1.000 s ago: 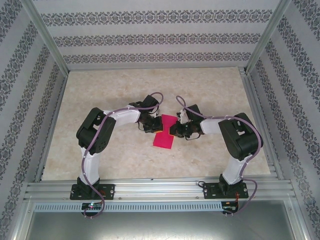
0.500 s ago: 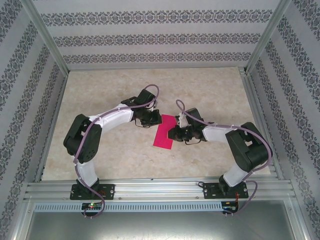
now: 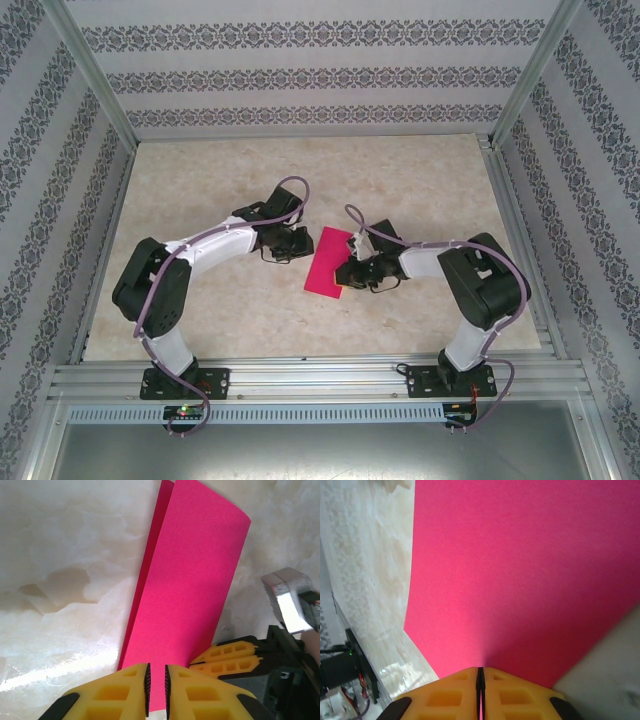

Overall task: Fold a paper plane with a square sheet of paper (pick it up from the middle)
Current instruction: First fold in half a square sheet of paper at the center of the table.

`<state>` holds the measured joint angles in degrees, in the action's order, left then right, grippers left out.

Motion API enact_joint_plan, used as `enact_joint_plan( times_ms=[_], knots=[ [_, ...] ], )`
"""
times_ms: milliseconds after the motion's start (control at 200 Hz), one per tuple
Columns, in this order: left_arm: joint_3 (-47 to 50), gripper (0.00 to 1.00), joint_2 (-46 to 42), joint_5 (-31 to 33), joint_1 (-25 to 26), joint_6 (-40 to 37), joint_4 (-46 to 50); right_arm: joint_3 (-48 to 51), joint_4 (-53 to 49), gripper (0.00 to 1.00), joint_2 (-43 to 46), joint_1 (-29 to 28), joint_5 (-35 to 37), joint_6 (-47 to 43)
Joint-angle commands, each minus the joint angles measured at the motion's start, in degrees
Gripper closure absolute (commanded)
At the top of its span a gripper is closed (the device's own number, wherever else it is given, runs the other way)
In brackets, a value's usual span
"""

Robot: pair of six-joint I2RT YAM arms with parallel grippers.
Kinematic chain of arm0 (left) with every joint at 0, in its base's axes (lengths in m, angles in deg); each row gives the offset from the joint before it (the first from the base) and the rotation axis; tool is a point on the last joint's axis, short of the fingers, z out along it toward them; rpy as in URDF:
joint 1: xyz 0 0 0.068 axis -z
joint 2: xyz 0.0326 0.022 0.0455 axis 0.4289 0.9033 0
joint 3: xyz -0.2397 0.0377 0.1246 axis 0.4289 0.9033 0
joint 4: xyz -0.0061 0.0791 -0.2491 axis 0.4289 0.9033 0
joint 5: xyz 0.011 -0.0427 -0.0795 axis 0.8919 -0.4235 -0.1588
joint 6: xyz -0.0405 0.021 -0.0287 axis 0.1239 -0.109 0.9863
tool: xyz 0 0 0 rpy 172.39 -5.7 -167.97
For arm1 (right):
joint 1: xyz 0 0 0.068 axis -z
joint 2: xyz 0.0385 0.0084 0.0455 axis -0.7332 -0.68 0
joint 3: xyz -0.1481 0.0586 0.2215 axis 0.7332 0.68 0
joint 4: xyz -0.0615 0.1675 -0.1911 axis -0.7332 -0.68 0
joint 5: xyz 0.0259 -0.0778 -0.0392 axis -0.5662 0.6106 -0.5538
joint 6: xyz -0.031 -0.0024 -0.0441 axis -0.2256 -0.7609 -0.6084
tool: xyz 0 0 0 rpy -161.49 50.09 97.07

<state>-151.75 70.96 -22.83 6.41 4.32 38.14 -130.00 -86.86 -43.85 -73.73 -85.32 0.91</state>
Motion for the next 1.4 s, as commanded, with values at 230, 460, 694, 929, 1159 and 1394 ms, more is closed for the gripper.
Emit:
enact_joint_plan(
  times_ms=[230, 460, 694, 929, 1159, 1394],
  knots=[
    [3.62, 0.65, -0.28, -8.98, -5.08, 3.82, -5.80, -7.16, -12.85, 0.86, 5.57, -0.62, 5.19, -7.50],
    [0.15, 0.59, 3.50, -12.35, -5.95, 1.87, -4.83, -4.05, -9.98, 0.75, 9.63, 2.89, 17.88, 7.30],
    [-1.23, 0.49, 7.08, -15.20, -5.93, 1.38, -5.46, -9.66, -9.64, 0.73, 3.22, 3.32, 17.12, 8.73],
    [-2.18, 0.47, 9.46, -16.55, -5.96, 0.73, -5.48, -12.02, -10.24, 0.77, -0.20, 3.72, 17.17, 7.23],
    [-3.92, 0.46, 11.62, -17.73, -5.95, 0.13, -4.91, -13.28, -12.30, 0.78, -2.78, 3.92, 17.44, 6.03],
    [-5.44, 0.46, 13.45, -18.78, -5.80, -0.78, -3.42, -12.43, -11.89, 0.77, -2.92, 4.15, 18.01, 5.65]
  ],
)
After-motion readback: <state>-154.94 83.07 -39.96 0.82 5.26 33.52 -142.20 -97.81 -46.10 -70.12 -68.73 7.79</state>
